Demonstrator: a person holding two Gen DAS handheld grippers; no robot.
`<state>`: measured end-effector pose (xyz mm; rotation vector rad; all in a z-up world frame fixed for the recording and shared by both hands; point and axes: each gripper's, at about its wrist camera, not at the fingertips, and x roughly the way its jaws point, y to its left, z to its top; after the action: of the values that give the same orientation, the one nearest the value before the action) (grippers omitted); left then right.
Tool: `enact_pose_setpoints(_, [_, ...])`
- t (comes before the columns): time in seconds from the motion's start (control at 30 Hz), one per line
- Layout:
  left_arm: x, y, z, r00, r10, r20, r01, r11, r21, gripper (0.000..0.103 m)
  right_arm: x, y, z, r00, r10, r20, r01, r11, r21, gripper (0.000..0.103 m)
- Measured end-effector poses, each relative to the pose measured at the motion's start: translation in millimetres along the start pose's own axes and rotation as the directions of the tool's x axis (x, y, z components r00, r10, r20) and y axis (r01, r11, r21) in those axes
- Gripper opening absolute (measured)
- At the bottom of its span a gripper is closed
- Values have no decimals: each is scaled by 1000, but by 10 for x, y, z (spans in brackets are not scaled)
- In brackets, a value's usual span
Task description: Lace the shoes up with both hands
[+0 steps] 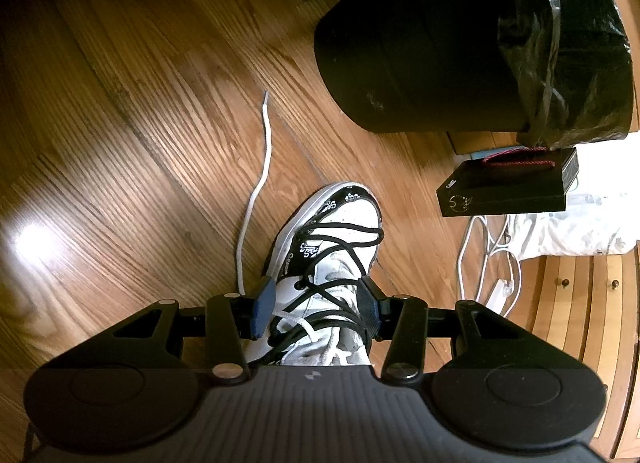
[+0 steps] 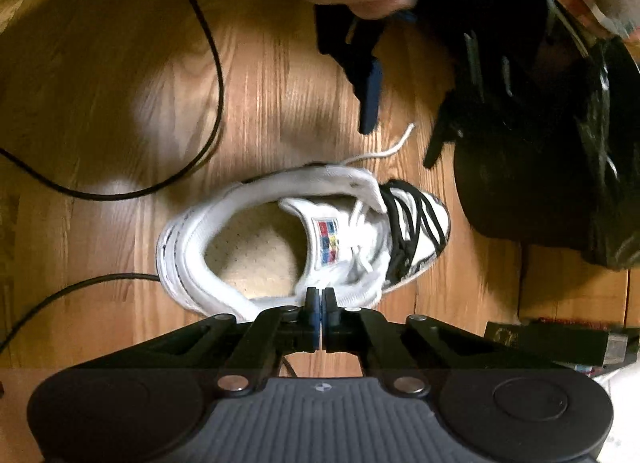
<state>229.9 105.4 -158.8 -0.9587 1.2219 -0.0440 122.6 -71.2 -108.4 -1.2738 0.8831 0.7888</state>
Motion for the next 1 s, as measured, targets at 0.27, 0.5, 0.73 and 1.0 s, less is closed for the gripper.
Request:
enact_pose_setpoints(0.27, [-16,-6,-6,1000,0,1,0,1000,3,48,-22,-301,-184,988,114,105,-139,953,269,16])
enact_pose_setpoints(0.5, [-19,-19,-6,1000,-4,3,4,1000,8,48,-17,-279,-136,988,74,135,-118,928,354,18])
enact_pose_setpoints(0.73, [-24,-23,-8,1000,-1,6,1,1000,10,48,-18,58,-40,989,-82,124,58,980,188,23])
enact_pose_setpoints(1.0, [-23,-27,-9,1000,-4,5,4,1000,10,48,101,194,22,981,-165,107,149,978,147,27])
